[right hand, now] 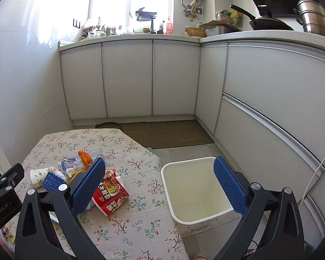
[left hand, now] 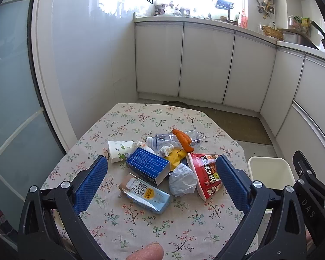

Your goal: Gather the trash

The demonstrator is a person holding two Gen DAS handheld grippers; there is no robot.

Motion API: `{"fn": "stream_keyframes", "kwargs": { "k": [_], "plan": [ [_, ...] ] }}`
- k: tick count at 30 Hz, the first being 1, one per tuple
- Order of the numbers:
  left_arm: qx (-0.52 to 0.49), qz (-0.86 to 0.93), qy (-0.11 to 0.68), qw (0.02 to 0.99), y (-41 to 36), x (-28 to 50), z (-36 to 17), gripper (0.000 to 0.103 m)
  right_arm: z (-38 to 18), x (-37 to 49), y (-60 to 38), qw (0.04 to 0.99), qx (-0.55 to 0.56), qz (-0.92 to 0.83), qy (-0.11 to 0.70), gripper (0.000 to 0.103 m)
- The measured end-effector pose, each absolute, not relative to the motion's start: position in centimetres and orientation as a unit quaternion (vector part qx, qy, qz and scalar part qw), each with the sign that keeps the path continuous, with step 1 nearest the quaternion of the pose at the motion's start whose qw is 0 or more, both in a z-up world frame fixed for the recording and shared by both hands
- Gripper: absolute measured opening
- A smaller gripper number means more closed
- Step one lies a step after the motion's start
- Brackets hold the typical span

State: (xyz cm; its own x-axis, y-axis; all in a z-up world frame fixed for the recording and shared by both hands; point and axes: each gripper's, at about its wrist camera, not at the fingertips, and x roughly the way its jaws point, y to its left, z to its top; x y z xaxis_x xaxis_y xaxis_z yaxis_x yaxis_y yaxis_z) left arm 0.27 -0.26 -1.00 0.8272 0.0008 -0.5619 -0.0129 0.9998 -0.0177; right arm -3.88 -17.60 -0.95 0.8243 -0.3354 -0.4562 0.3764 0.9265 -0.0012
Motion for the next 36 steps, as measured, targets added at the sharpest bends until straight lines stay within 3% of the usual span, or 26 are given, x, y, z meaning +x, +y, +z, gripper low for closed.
{"fn": "stream_keyframes", "kwargs": {
  "k": [36],
  "plan": [
    [-0.012,0.008,0.319,0.948,-0.02,0.71,-1.66,0.096,-1.09,-3.65,-17.68,0.953,0.044,-0.186,0.234,0.097]
  ]
}}
